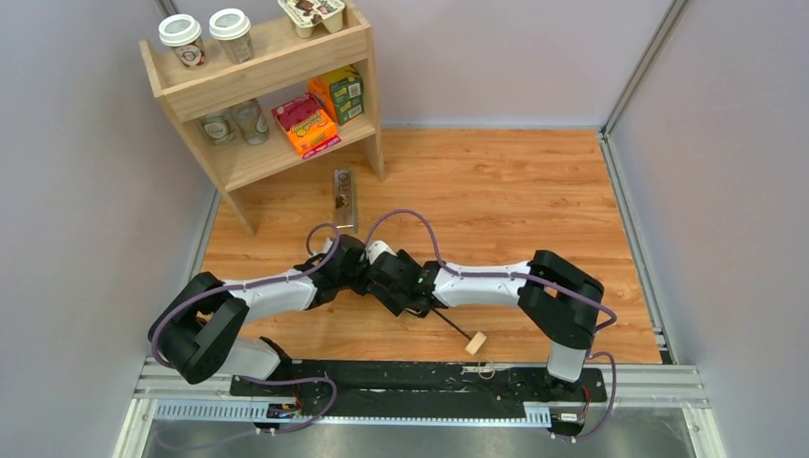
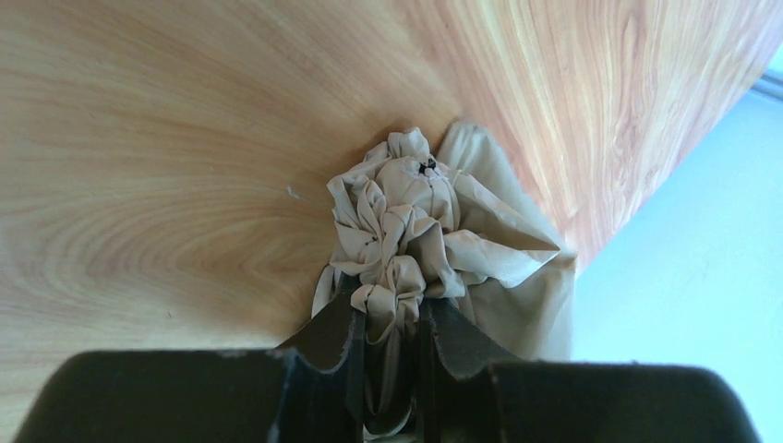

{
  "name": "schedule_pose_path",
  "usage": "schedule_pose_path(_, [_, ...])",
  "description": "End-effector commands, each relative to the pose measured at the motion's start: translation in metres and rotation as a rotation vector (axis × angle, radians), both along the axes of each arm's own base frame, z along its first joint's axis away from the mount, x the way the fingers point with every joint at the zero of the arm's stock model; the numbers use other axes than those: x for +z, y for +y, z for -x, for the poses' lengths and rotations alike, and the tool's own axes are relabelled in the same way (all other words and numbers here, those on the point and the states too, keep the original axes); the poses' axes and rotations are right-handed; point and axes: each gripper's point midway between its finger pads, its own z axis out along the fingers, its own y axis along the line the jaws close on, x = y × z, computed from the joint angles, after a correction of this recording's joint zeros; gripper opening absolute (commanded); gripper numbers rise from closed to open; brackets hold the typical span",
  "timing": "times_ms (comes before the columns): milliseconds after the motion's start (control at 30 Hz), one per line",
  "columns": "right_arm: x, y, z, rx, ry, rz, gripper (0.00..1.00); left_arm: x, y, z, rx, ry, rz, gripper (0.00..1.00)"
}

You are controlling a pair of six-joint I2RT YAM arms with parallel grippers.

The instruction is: Put away the umbrella

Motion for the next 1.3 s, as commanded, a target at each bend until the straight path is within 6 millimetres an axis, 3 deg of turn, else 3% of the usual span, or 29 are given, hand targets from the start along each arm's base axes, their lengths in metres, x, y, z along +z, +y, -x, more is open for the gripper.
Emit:
schedule_pose_path(0, [-0.008, -0.034, -0.024, -0.062, -0.228, 0.199, 0.49, -0.043, 0.029, 0.048, -0.009, 0.232, -0.148, 0.0])
schedule_pose_path(167, [-0.017, -0.035, -0.018, -0.026, -0.14, 0.089, 0.03, -0.038, 0.029, 0.046, -0.028, 0.171, -0.13, 0.0])
schedule_pose_path(233, [-0.02, -0.031, -0.013, 0.014, -0.07, 0.023, 0.0, -0.034, 0.031, 0.04, -0.046, 0.109, -0.148, 0.23])
schedule_pose_path(267, [-0.019, -0.028, -0.011, 0.037, -0.032, -0.029, 0.0, -0.032, 0.032, 0.039, -0.051, 0.09, -0.147, 0.47])
schedule_pose_path(333, [-0.02, -0.025, -0.006, 0.096, 0.065, -0.136, 0.0, -0.024, 0.032, 0.035, -0.076, 0.004, -0.13, 0.81])
schedule_pose_path(400, [-0.018, -0.021, 0.002, 0.153, 0.152, -0.235, 0.0, -0.015, 0.031, 0.03, -0.087, -0.06, -0.116, 0.81])
schedule_pose_path(533, [-0.005, -0.014, 0.013, 0.248, 0.323, -0.418, 0.0, -0.016, 0.031, 0.031, -0.109, -0.04, -0.15, 0.82])
schedule_pose_path(633, [0.007, -0.006, 0.024, 0.312, 0.425, -0.512, 0.0, -0.016, 0.018, 0.023, -0.13, -0.055, -0.117, 0.82])
schedule_pose_path(767, [0.028, 0.003, 0.019, 0.328, 0.496, -0.658, 0.0, -0.028, 0.004, 0.024, -0.175, 0.014, -0.114, 0.82])
schedule_pose_path(867, [0.04, 0.01, 0.019, 0.357, 0.553, -0.714, 0.0, -0.046, 0.008, 0.031, -0.145, 0.083, -0.143, 0.82])
schedule_pose_path(1000, [0.046, 0.016, 0.021, 0.39, 0.589, -0.741, 0.0, -0.052, 0.005, 0.032, -0.141, 0.088, -0.143, 0.79])
schedule_pose_path(1067, [0.046, 0.018, 0.022, 0.396, 0.606, -0.747, 0.0, -0.05, 0.005, 0.027, -0.133, 0.042, -0.151, 0.66])
schedule_pose_path(1100, [0.046, 0.018, 0.022, 0.394, 0.609, -0.748, 0.0, -0.047, 0.005, 0.023, -0.123, 0.013, -0.145, 0.49])
schedule_pose_path(1133, [0.047, 0.018, 0.022, 0.395, 0.612, -0.751, 0.0, -0.045, 0.004, 0.021, -0.119, -0.013, -0.13, 0.42])
schedule_pose_path(1167, [0.049, 0.019, 0.024, 0.401, 0.622, -0.756, 0.0, -0.043, 0.005, 0.02, -0.112, -0.033, -0.123, 0.28])
schedule_pose_path(1200, [0.05, 0.019, 0.025, 0.399, 0.622, -0.758, 0.0, -0.038, 0.003, 0.016, -0.115, -0.063, -0.11, 0.25])
schedule_pose_path(1233, [0.051, 0.019, 0.024, 0.386, 0.624, -0.758, 0.0, -0.035, 0.003, 0.015, -0.112, -0.077, -0.108, 0.14])
schedule_pose_path(1267, [0.052, 0.018, 0.024, 0.376, 0.62, -0.754, 0.06, -0.033, 0.003, 0.014, -0.117, -0.09, -0.11, 0.11])
